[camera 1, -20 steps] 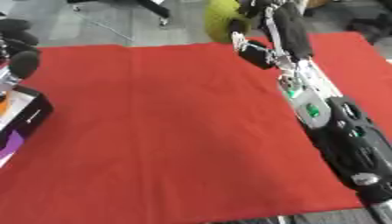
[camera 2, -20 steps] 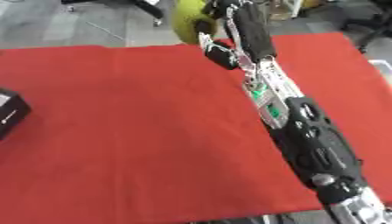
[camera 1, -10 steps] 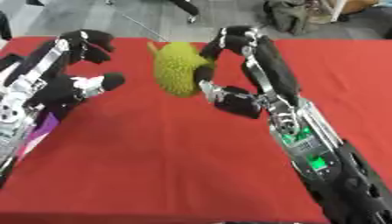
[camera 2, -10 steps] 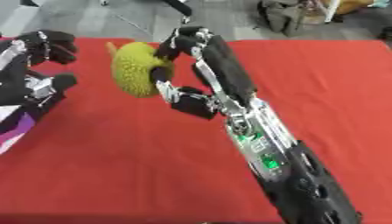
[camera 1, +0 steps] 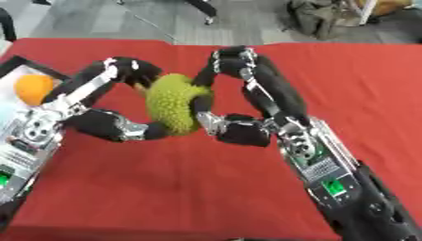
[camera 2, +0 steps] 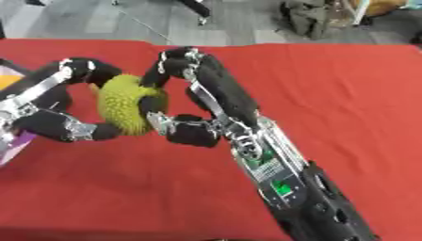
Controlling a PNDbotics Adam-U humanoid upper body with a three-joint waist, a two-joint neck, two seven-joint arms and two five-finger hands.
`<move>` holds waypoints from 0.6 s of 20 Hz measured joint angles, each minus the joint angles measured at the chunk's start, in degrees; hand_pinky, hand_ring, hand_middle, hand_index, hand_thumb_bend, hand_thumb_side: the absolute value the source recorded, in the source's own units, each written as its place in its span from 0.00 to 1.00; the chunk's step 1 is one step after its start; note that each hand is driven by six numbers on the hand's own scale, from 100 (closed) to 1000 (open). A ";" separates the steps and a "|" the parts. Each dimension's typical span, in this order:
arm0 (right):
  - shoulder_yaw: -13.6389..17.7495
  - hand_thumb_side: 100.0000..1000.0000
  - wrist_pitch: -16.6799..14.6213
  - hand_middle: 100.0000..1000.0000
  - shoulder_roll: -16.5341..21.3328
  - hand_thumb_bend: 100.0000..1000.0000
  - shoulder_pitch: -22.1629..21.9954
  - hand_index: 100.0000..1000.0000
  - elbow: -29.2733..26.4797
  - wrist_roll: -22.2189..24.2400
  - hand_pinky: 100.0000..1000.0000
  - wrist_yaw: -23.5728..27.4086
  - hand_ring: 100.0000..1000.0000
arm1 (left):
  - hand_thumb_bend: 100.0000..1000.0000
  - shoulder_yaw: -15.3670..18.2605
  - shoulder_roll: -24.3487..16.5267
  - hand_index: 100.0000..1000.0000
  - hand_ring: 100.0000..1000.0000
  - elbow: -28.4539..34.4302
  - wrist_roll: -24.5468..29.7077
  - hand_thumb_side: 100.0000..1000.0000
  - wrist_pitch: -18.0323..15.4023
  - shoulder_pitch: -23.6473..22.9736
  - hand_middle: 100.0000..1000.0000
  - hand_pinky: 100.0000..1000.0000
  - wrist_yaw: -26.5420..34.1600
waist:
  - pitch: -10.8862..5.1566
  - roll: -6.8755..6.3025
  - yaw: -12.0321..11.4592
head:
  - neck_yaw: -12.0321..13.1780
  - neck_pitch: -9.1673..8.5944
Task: Pick up the objects with one hand, pass them to the other hand, and then place them into the box on the other side of the table.
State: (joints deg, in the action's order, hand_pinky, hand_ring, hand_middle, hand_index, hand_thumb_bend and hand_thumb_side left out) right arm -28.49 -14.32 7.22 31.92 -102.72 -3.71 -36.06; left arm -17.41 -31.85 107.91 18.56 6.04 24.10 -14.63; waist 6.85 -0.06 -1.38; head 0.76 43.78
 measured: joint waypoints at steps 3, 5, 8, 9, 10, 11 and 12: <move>-0.21 0.02 -0.03 0.35 0.00 0.00 0.00 0.32 -0.01 0.45 0.68 0.15 0.47 | 0.74 -0.70 0.01 0.80 0.65 0.57 1.13 0.51 -0.13 0.07 0.63 0.72 0.01 | 0.00 0.08 -0.09 | -0.41 0.00; -0.35 0.03 -0.06 0.35 0.00 0.00 0.00 0.32 -0.01 0.69 0.68 0.52 0.47 | 0.73 -1.11 0.03 0.79 0.63 0.79 1.28 0.50 0.10 0.14 0.60 0.71 0.10 | 0.00 0.11 -0.09 | -0.54 0.00; -0.56 0.03 -0.19 0.35 -0.02 0.00 0.00 0.32 -0.02 1.10 0.68 0.83 0.47 | 0.68 -1.72 0.08 0.73 0.55 1.07 0.93 0.46 0.65 0.34 0.52 0.69 0.43 | 0.00 0.12 -0.09 | -0.70 0.00; -0.58 0.03 -0.28 0.35 -0.03 0.00 0.02 0.32 -0.02 1.22 0.68 0.96 0.47 | 0.65 -1.90 0.11 0.70 0.52 1.08 0.72 0.44 0.86 0.53 0.48 0.67 0.63 | 0.00 0.12 -0.08 | -0.76 0.00; -0.63 0.03 -0.35 0.35 -0.06 0.00 0.03 0.32 -0.03 1.33 0.68 1.04 0.47 | 0.60 -2.12 0.13 0.68 0.50 1.10 0.47 0.42 1.06 0.64 0.45 0.66 0.86 | 0.00 0.12 -0.06 | -0.82 0.00; -0.71 0.03 -0.42 0.35 -0.08 0.00 0.03 0.32 -0.03 1.47 0.68 1.06 0.47 | 0.56 -2.32 0.19 0.66 0.48 1.11 0.17 0.41 1.26 0.67 0.43 0.66 1.11 | 0.00 0.12 -0.03 | -0.84 0.00; -0.78 0.03 -0.47 0.35 -0.09 0.00 0.04 0.32 -0.03 1.57 0.68 1.09 0.47 | 0.49 -2.48 0.37 0.63 0.45 1.13 -0.25 0.38 1.46 0.77 0.40 0.64 1.34 | 0.00 0.12 -0.01 | -0.85 0.00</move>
State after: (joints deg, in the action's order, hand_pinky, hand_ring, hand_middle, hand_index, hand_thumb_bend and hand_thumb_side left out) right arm -29.27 -14.79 7.12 31.96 -102.75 -2.14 -34.97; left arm -19.89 -31.48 109.05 18.31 7.50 24.87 -13.29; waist 6.85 0.06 -1.39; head -0.09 43.78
